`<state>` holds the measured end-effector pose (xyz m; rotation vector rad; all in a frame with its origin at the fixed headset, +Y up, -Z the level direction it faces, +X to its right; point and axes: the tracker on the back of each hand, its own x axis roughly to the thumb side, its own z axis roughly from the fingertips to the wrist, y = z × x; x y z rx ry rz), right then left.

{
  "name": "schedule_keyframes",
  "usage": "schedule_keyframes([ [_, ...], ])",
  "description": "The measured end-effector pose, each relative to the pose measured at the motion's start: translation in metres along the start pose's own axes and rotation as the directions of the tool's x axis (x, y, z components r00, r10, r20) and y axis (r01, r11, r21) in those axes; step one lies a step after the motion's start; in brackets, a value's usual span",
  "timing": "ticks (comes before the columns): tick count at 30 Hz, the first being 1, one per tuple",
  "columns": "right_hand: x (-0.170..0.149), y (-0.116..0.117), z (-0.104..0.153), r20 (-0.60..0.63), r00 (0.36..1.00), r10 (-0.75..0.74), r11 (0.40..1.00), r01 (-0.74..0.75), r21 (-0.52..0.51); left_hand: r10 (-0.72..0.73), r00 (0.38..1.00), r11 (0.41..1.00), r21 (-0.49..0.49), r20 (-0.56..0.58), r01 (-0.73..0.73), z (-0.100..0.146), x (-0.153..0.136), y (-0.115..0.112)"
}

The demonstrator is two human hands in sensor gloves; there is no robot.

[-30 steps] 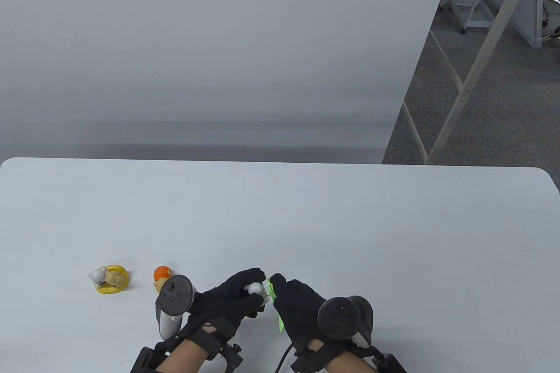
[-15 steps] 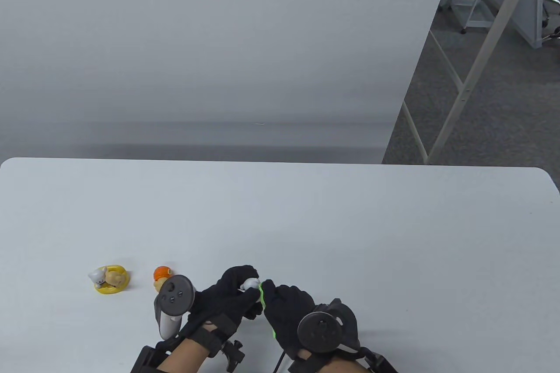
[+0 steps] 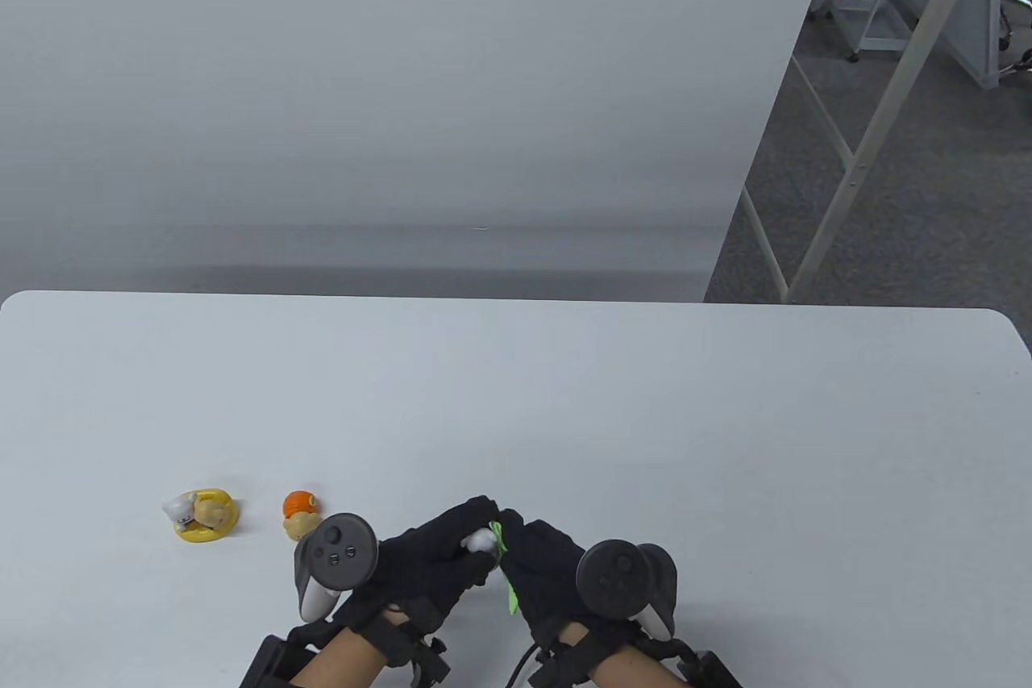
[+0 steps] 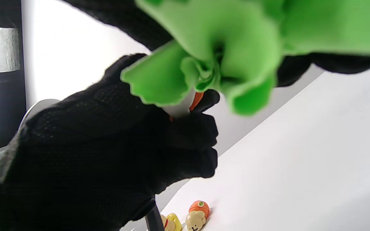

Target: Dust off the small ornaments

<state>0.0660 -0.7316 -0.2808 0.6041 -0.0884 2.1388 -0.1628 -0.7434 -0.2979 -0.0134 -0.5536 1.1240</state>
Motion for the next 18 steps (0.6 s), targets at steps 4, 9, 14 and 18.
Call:
schedule_keyframes([
  [4,0.005,0.0,0.0,0.018,1.0,0.012,1.0,-0.012,0.005,0.036,0.999,0.999,-0.013,-0.009,-0.036,0.0,0.001,-0.002],
  [9,0.013,0.007,0.002,0.114,0.99,0.083,0.996,-0.084,0.006,0.108,0.993,0.993,0.045,-0.039,-0.106,0.002,-0.005,0.002],
  [14,0.017,0.007,0.004,0.232,0.953,0.197,0.974,-0.217,0.063,0.25,0.958,0.964,0.132,-0.141,-0.233,0.005,-0.025,0.012],
  [18,0.012,-0.001,0.007,0.214,0.959,0.186,0.982,-0.188,-0.008,0.336,0.927,0.94,0.125,-0.168,-0.318,0.003,-0.031,0.015],
])
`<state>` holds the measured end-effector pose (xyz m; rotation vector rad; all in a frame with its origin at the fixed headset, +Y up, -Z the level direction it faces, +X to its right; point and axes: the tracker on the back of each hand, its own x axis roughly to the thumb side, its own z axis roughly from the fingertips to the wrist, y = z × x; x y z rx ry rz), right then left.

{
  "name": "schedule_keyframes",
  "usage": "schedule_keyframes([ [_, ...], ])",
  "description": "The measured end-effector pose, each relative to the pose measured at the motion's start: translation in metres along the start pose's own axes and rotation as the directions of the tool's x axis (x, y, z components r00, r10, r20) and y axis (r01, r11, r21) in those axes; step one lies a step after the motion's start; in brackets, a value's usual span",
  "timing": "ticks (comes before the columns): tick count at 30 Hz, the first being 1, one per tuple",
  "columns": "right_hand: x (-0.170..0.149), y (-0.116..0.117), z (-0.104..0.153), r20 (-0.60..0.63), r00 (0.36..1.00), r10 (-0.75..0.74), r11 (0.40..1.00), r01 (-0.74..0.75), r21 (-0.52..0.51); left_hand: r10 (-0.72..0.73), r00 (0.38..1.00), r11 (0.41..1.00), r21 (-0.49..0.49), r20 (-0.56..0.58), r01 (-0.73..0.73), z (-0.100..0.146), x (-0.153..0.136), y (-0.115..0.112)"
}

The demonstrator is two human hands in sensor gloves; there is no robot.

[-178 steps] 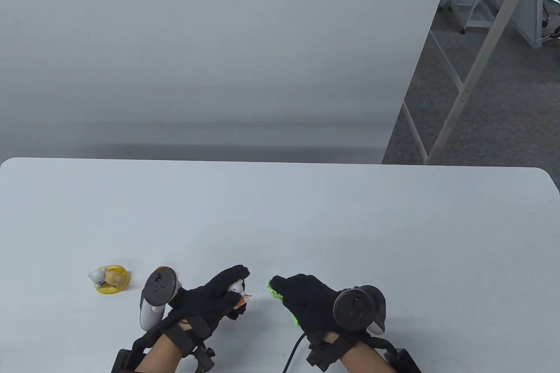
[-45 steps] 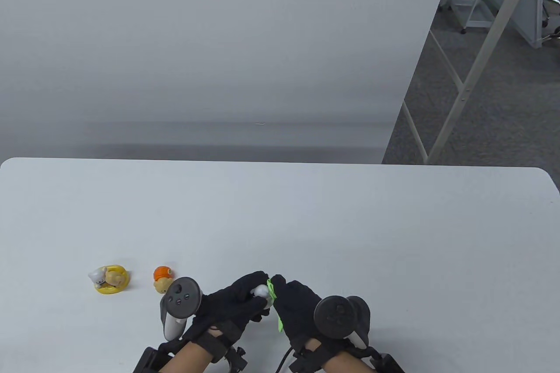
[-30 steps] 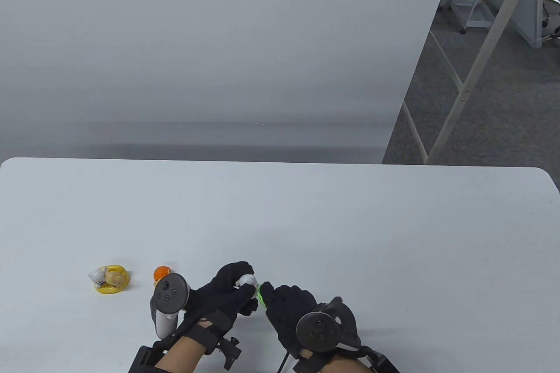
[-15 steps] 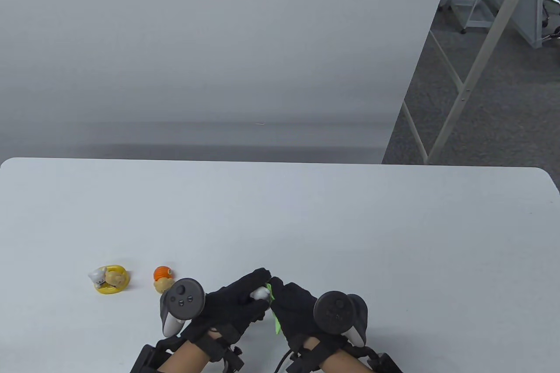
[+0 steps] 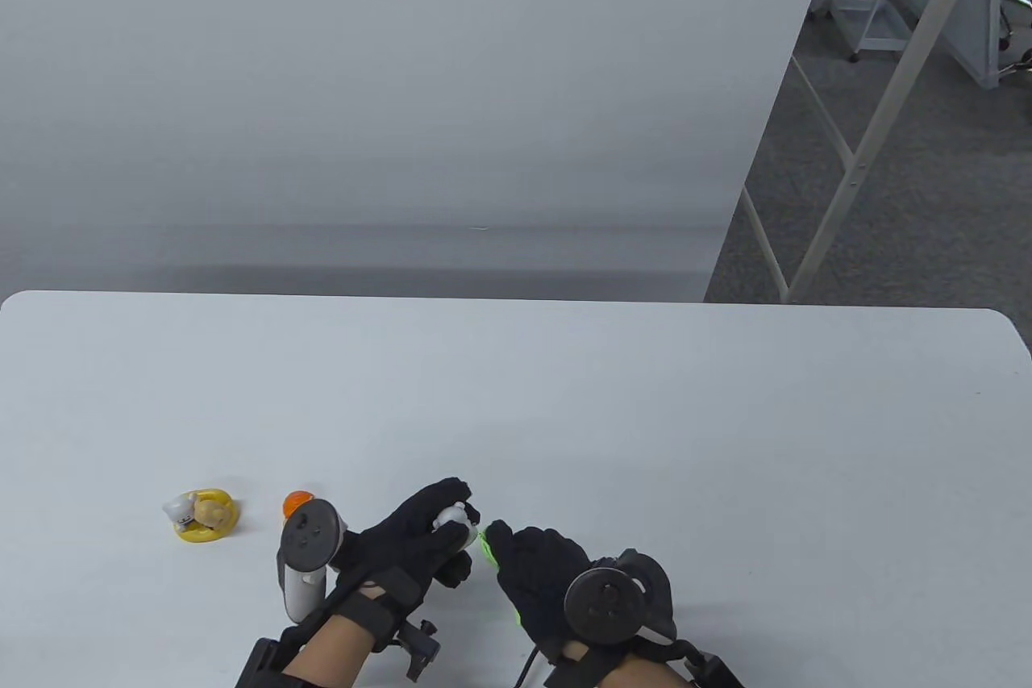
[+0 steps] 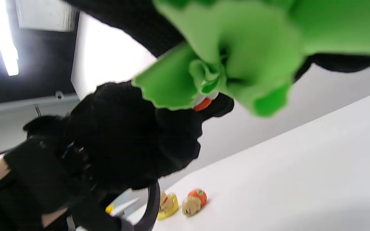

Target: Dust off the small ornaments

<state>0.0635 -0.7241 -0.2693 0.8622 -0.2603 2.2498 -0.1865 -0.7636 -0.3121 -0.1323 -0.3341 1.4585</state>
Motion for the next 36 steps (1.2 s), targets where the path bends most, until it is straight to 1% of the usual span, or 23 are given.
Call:
schedule_keyframes([
  [2,0.002,-0.002,0.001,0.028,1.0,-0.011,0.999,0.012,-0.041,0.065,0.998,0.995,-0.078,-0.011,-0.066,-0.002,-0.002,-0.005],
  [4,0.004,-0.002,0.0,0.054,0.999,-0.003,0.999,0.005,-0.052,0.183,0.983,0.967,-0.178,-0.027,-0.185,-0.003,-0.003,-0.012],
  [6,0.005,-0.002,0.001,0.057,0.998,0.013,0.998,-0.01,-0.054,0.205,0.979,0.96,-0.19,-0.016,-0.204,-0.003,-0.001,-0.015],
  [8,0.006,-0.005,0.002,0.06,0.998,0.006,0.998,-0.002,-0.06,0.155,0.988,0.971,-0.188,0.011,-0.15,-0.003,0.0,-0.014],
  [10,0.007,-0.008,0.003,0.064,0.998,0.004,0.997,0.001,-0.074,0.159,0.987,0.967,-0.205,0.031,-0.15,-0.004,0.0,-0.014],
  [13,0.013,-0.007,0.006,0.121,0.991,0.064,0.996,-0.056,-0.071,0.178,0.983,0.967,-0.195,0.047,-0.166,-0.002,0.002,-0.015],
  [14,0.015,-0.006,0.008,0.13,0.987,0.099,0.993,-0.089,-0.081,0.151,0.987,0.976,-0.17,0.06,-0.139,-0.002,0.005,-0.015],
  [15,0.017,-0.006,0.008,0.144,0.984,0.108,0.991,-0.096,-0.088,0.104,0.992,0.984,-0.155,0.068,-0.092,0.0,0.008,-0.016],
  [16,0.02,-0.006,0.008,0.168,0.98,0.109,0.991,-0.094,-0.096,0.022,0.995,0.99,-0.14,0.097,-0.008,0.001,0.011,-0.017],
  [17,0.022,-0.006,0.007,0.166,0.979,0.122,0.99,-0.107,-0.097,-0.005,0.994,0.991,-0.132,0.113,0.02,0.001,0.012,-0.018],
  [18,0.023,-0.006,0.007,0.157,0.976,0.151,0.986,-0.137,-0.092,-0.008,0.993,0.991,-0.129,0.119,0.024,0.003,0.015,-0.019],
  [20,0.022,-0.007,0.004,0.129,0.981,0.143,0.987,-0.132,-0.092,-0.1,0.979,0.983,-0.133,0.177,0.124,0.003,0.023,-0.021],
  [21,0.02,-0.008,0.001,0.08,0.99,0.118,0.991,-0.112,-0.077,-0.163,0.963,0.971,-0.139,0.215,0.195,0.004,0.027,-0.024],
  [22,0.014,-0.012,-0.002,0.014,0.998,0.068,0.996,-0.067,-0.051,-0.212,0.948,0.953,-0.166,0.236,0.254,0.005,0.029,-0.028],
  [23,0.009,-0.013,-0.005,-0.025,1.0,0.004,1.0,-0.004,-0.026,-0.231,0.944,0.943,-0.185,0.237,0.277,0.006,0.03,-0.031],
  [24,0.002,-0.015,-0.006,-0.069,0.992,-0.104,0.995,0.103,-0.017,-0.197,0.956,0.956,-0.172,0.217,0.236,0.006,0.027,-0.031],
  [26,-0.002,-0.017,-0.006,-0.097,0.986,-0.134,0.991,0.132,-0.027,-0.036,0.985,0.984,-0.167,0.17,0.065,0.005,0.021,-0.03],
  [27,-0.004,-0.016,-0.006,-0.109,0.986,-0.124,0.992,0.124,-0.005,0.007,0.987,0.989,-0.145,0.16,0.016,0.004,0.019,-0.028],
  [28,-0.005,-0.014,-0.005,-0.105,0.984,-0.142,0.989,0.145,0.022,0.029,0.988,0.991,-0.131,0.154,-0.008,0.003,0.017,-0.025],
  [30,-0.006,-0.013,-0.002,-0.087,0.972,-0.219,0.976,0.217,-0.028,0.063,0.989,0.992,-0.117,0.13,-0.048,0.004,0.017,-0.022],
  [31,-0.004,-0.012,-0.002,-0.065,0.967,-0.244,0.97,0.243,-0.028,0.042,0.991,0.997,-0.07,0.129,-0.033,0.005,0.018,-0.019],
  [33,0.003,-0.012,-0.002,-0.028,0.983,-0.181,0.983,0.18,-0.034,0.014,0.993,1.0,-0.019,0.114,-0.012,0.007,0.017,-0.016],
  [36,0.013,-0.007,0.0,0.028,0.998,-0.058,0.998,0.059,-0.035,-0.018,0.997,1.0,0.003,0.076,0.018,0.007,0.011,-0.017],
])
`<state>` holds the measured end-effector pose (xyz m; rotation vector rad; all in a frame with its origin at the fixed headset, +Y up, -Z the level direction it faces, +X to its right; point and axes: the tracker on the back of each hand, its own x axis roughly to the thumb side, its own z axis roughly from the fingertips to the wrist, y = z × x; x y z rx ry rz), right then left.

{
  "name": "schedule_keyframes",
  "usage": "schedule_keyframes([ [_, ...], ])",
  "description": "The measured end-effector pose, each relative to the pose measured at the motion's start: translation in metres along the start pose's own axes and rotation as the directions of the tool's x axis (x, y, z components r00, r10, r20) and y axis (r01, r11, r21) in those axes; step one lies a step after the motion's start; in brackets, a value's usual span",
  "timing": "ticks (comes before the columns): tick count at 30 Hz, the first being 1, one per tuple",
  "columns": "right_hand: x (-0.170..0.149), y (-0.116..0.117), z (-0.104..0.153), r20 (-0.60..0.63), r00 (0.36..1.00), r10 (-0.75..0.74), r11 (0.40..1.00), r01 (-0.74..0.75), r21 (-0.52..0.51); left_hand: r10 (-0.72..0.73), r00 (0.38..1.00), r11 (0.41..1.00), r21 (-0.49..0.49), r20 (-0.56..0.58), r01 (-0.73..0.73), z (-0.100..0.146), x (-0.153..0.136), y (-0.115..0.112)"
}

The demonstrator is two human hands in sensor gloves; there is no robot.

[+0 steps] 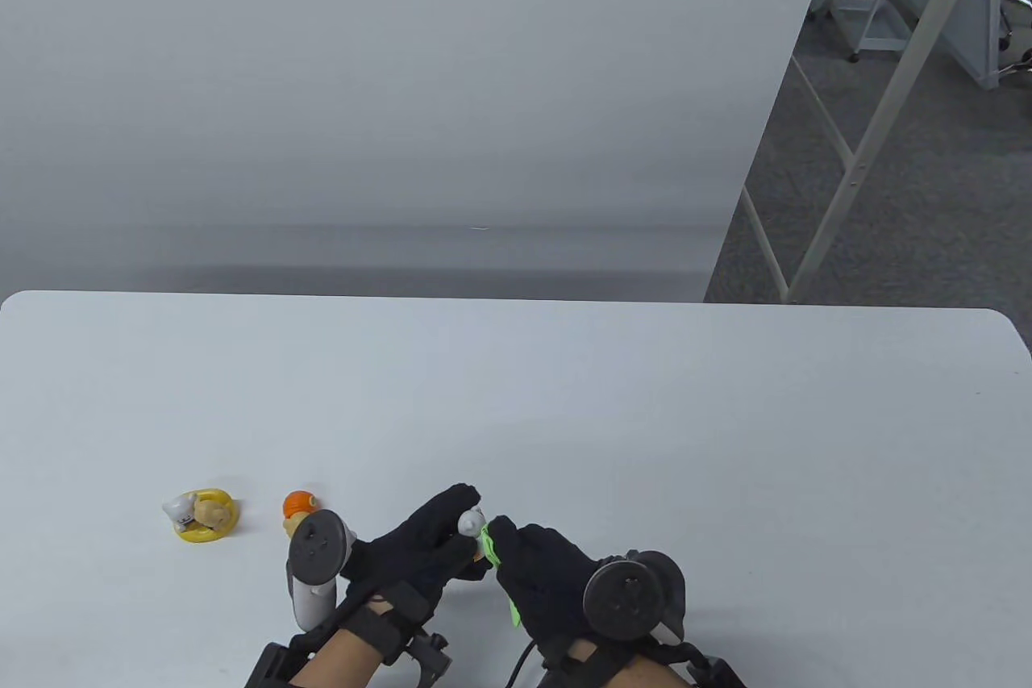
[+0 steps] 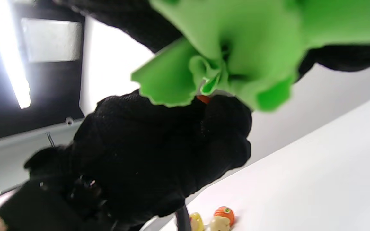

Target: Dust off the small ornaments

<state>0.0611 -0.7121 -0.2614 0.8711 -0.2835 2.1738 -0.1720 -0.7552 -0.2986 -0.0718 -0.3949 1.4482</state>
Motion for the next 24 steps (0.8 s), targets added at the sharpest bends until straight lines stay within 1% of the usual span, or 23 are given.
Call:
schedule_keyframes([
  [1,0.003,0.001,0.0,0.022,0.999,0.024,1.0,-0.024,-0.007,-0.011,1.0,1.0,-0.022,-0.016,0.01,0.0,-0.001,-0.002],
  [3,0.003,-0.001,0.002,0.019,0.999,0.038,0.999,-0.038,-0.024,-0.038,0.999,0.999,-0.036,0.009,0.039,-0.001,0.003,-0.004],
  [5,0.001,-0.003,0.001,-0.001,0.998,0.058,0.997,-0.058,-0.041,-0.159,0.985,0.983,-0.082,0.069,0.165,-0.002,0.012,-0.009],
  [7,-0.002,-0.006,-0.001,-0.027,0.998,0.048,0.998,-0.049,-0.029,-0.222,0.968,0.967,-0.101,0.119,0.234,-0.001,0.017,-0.014],
  [9,-0.006,-0.007,-0.002,-0.062,0.998,0.024,0.999,-0.026,-0.024,-0.239,0.955,0.957,-0.124,0.174,0.262,0.0,0.02,-0.017],
  [10,-0.007,-0.008,-0.003,-0.078,0.997,0.021,1.0,-0.022,-0.013,-0.226,0.954,0.957,-0.136,0.198,0.255,0.0,0.02,-0.017],
  [11,-0.009,-0.01,-0.004,-0.092,0.996,-0.01,1.0,0.011,0.016,-0.183,0.958,0.966,-0.138,0.221,0.216,0.002,0.018,-0.016],
  [13,-0.009,-0.015,-0.007,-0.106,0.993,-0.054,0.994,0.064,0.091,-0.139,0.959,0.982,-0.09,0.245,0.166,0.002,0.014,-0.013],
  [14,-0.009,-0.016,-0.008,-0.107,0.992,-0.066,0.989,0.079,0.126,-0.129,0.962,0.987,-0.065,0.239,0.149,0.001,0.014,-0.01],
  [16,-0.011,-0.015,-0.007,-0.113,0.992,-0.065,0.985,0.081,0.15,-0.095,0.972,0.994,-0.04,0.214,0.106,-0.001,0.013,-0.004],
  [17,-0.012,-0.013,-0.007,-0.122,0.991,-0.054,0.979,0.076,0.187,-0.087,0.975,0.995,-0.023,0.204,0.093,-0.002,0.012,-0.001],
  [18,-0.014,-0.01,-0.006,-0.121,0.991,-0.05,0.97,0.077,0.232,-0.092,0.978,0.996,0.002,0.185,0.093,-0.003,0.011,0.004],
  [19,-0.015,-0.009,-0.005,-0.129,0.99,-0.051,0.969,0.081,0.235,-0.122,0.976,0.992,0.008,0.182,0.123,-0.004,0.011,0.009],
  [20,-0.017,-0.009,-0.004,-0.134,0.989,-0.054,0.974,0.082,0.211,-0.139,0.972,0.99,0.005,0.189,0.141,-0.005,0.011,0.011],
  [22,-0.022,-0.012,-0.003,-0.146,0.986,-0.083,0.982,0.106,0.154,-0.156,0.973,0.988,0.008,0.169,0.157,-0.005,0.01,0.016],
  [24,-0.025,-0.015,-0.001,-0.151,0.982,-0.11,0.99,0.122,0.072,-0.16,0.975,0.986,-0.012,0.153,0.163,-0.005,0.009,0.015],
])
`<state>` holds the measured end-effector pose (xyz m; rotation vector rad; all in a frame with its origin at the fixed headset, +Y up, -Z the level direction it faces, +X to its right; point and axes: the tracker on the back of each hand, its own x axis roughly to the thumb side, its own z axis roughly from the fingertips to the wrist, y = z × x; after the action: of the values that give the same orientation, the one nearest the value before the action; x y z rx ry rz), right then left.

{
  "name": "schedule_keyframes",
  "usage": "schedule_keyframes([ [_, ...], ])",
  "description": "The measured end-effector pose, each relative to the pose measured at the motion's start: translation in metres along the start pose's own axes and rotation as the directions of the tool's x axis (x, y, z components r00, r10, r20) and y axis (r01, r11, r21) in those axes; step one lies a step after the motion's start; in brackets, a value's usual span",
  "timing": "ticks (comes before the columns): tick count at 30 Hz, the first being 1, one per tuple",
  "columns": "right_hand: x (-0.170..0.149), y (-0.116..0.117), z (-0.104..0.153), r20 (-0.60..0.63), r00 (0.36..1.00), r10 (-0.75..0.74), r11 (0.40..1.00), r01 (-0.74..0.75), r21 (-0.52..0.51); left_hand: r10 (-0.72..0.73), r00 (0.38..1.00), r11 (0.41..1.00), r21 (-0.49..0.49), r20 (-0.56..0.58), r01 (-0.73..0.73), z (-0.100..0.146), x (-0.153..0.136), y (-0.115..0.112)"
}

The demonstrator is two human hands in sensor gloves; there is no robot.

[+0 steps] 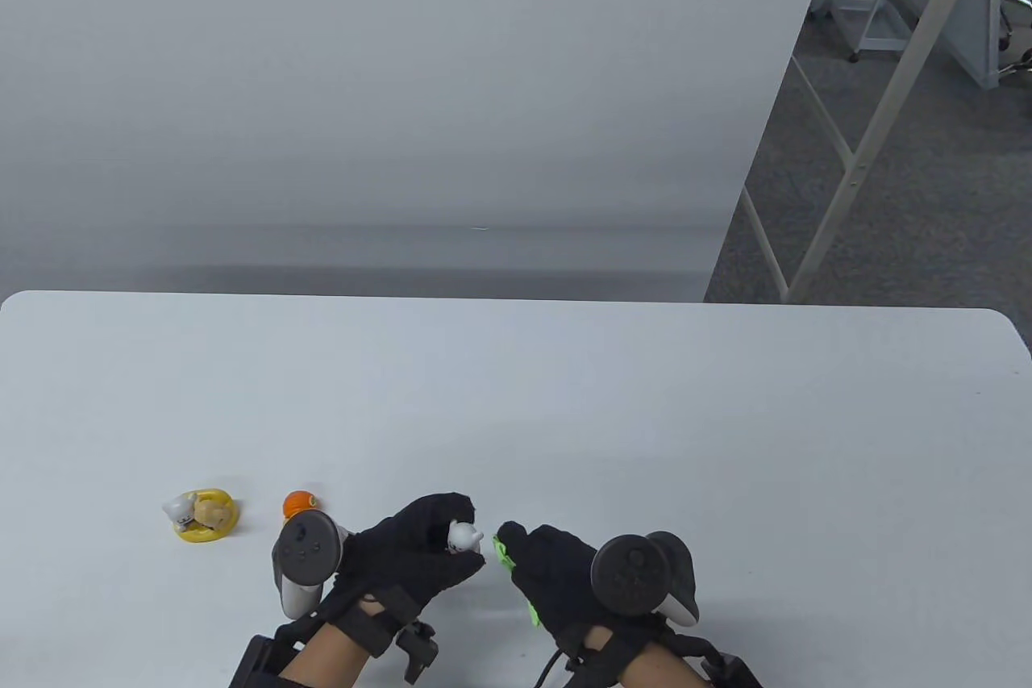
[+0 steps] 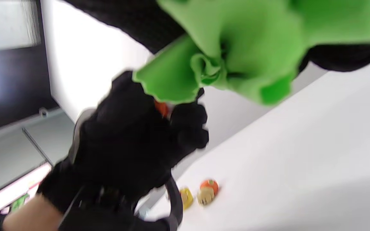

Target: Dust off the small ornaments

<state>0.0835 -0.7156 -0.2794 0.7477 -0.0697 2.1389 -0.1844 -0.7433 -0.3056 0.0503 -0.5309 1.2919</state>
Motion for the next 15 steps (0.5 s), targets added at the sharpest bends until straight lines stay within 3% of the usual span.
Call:
schedule_keyframes([
  [2,0.001,-0.004,0.002,0.016,1.0,-0.005,0.996,0.006,-0.087,-0.136,0.991,0.991,-0.014,-0.004,0.136,-0.002,0.004,-0.003],
  [4,0.009,-0.006,0.005,0.101,0.991,0.092,0.98,-0.073,-0.183,-0.277,0.961,0.958,-0.074,0.019,0.278,-0.003,0.011,-0.012],
  [6,0.022,-0.001,0.005,0.181,0.96,0.212,0.969,-0.182,-0.168,-0.387,0.922,0.917,-0.109,-0.005,0.385,-0.005,0.016,-0.021],
  [9,0.044,0.021,0.002,0.3,0.867,0.397,0.918,-0.381,-0.112,-0.423,0.906,0.899,-0.112,0.028,0.423,-0.005,0.022,-0.034],
  [11,0.045,0.026,0.002,0.335,0.807,0.487,0.872,-0.471,-0.134,-0.46,0.887,0.882,-0.087,0.046,0.462,-0.004,0.022,-0.031],
  [15,0.037,0.023,0.003,0.293,0.842,0.454,0.89,-0.442,-0.109,-0.41,0.911,0.909,-0.071,0.029,0.412,-0.002,0.018,-0.029],
])
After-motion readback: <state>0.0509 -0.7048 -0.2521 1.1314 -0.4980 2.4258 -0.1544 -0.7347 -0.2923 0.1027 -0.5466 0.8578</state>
